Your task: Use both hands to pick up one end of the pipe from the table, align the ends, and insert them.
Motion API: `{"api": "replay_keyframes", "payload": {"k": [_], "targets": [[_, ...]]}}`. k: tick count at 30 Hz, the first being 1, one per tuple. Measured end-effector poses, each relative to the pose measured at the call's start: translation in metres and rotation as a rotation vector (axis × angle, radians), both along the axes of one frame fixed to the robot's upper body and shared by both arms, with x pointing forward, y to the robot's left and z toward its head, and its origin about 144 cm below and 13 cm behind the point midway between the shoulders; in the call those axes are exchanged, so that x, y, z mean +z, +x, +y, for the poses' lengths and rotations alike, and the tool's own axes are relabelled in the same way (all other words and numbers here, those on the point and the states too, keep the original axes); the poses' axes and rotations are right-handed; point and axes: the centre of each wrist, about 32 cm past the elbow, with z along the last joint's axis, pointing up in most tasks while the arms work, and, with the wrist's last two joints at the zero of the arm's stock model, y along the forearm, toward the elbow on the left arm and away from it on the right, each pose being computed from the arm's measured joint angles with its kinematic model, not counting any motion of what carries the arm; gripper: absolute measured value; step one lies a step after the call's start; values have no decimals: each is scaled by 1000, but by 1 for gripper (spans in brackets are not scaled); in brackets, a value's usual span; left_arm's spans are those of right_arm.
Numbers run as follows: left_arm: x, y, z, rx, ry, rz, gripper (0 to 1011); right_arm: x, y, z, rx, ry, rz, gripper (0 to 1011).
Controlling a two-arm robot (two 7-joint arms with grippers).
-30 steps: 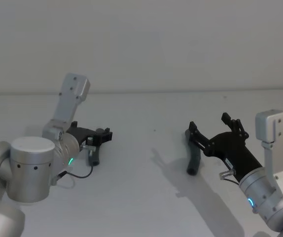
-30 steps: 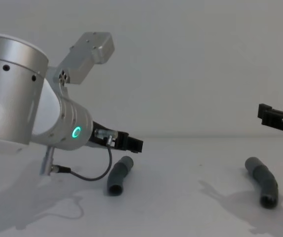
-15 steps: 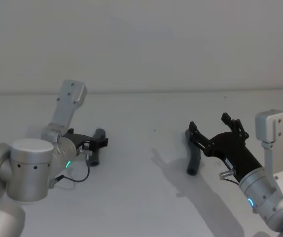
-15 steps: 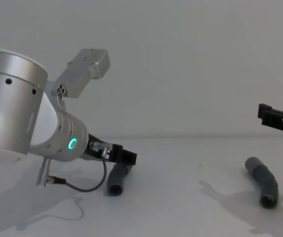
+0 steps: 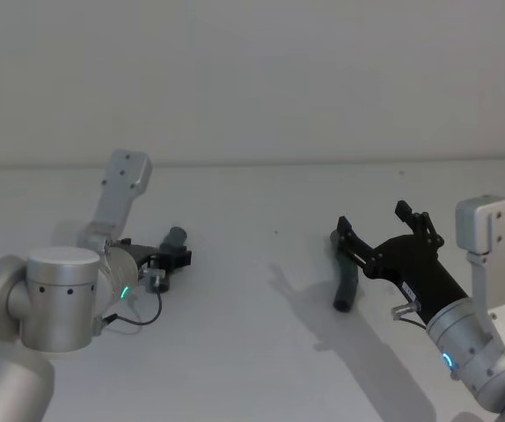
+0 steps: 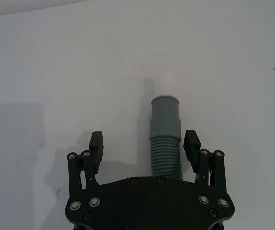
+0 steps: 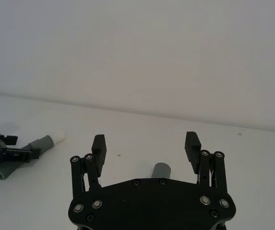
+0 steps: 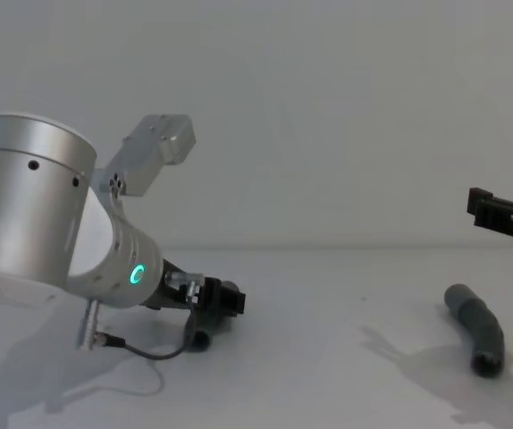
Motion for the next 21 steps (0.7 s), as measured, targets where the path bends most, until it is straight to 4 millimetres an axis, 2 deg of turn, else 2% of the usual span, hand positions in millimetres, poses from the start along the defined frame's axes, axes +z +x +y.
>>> {"api": "replay_keyframes", "payload": {"k": [21], "targets": [[-4, 16, -12, -50, 18, 10, 1001, 0, 0, 0, 0, 0, 0, 1000]]}}
